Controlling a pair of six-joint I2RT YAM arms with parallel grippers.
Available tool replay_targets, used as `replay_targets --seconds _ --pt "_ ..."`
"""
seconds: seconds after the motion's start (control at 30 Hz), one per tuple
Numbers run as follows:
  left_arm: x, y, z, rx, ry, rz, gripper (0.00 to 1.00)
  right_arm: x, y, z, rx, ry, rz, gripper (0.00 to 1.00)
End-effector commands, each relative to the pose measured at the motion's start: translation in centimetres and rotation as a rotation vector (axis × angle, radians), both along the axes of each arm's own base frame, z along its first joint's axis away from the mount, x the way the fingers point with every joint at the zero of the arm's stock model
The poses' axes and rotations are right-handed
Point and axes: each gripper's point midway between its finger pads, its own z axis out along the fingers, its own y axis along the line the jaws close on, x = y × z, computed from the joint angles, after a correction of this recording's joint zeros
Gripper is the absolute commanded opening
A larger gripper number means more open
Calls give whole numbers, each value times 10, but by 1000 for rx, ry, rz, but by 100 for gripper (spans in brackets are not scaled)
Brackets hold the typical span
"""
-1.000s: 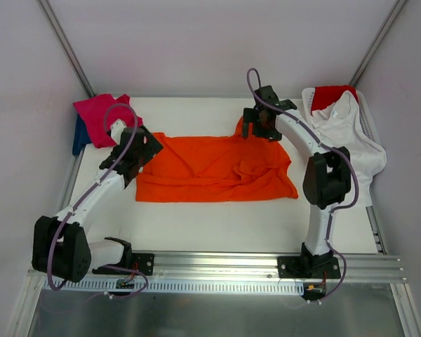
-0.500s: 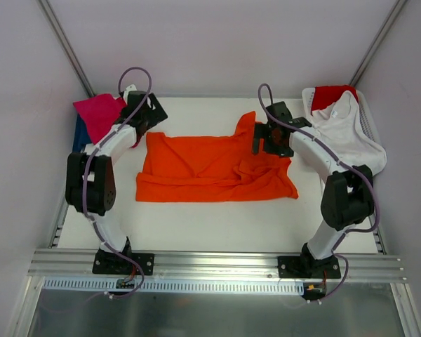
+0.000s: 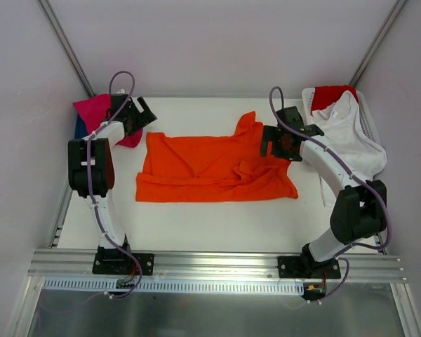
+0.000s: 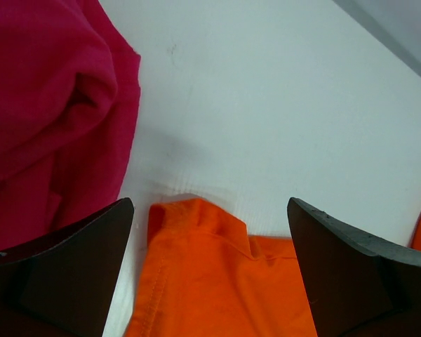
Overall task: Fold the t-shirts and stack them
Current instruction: Fold the tshirt
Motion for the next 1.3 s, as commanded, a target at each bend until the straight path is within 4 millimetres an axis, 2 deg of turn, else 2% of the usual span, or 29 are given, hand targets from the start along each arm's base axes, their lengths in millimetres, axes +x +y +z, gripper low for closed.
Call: replay_targets --seconds 0.0,0.3,0.4,0.5,0.6,0.8,1.1,1.17,1.27 --pt "16 4 12 -21 -64 -29 93 1 -4 15 5 -54 -16 100" --pt "18 2 -13 -84 -12 -14 92 0 -10 15 -6 -54 -37 100" --pt "20 -4 -13 -129 -4 -24 92 1 -11 12 -7 -47 -43 99" --pt "22 -20 -14 -216 8 -72 90 1 -11 10 -8 -38 -46 99" --pt "21 -26 -20 -258 31 -75 84 2 -11 7 -12 -33 -48 99" --pt "13 -23 -20 -246 37 -61 72 2 -13 0 -20 -15 -57 99" --pt "1 -17 -14 -196 34 -41 63 4 -11 -3 -16 -4 -53 99" --pt "-2 -17 -18 -195 47 -38 59 4 -11 -5 -18 1 -54 100" --pt "-5 -16 -20 -197 54 -35 44 4 -12 -8 -25 9 -55 99"
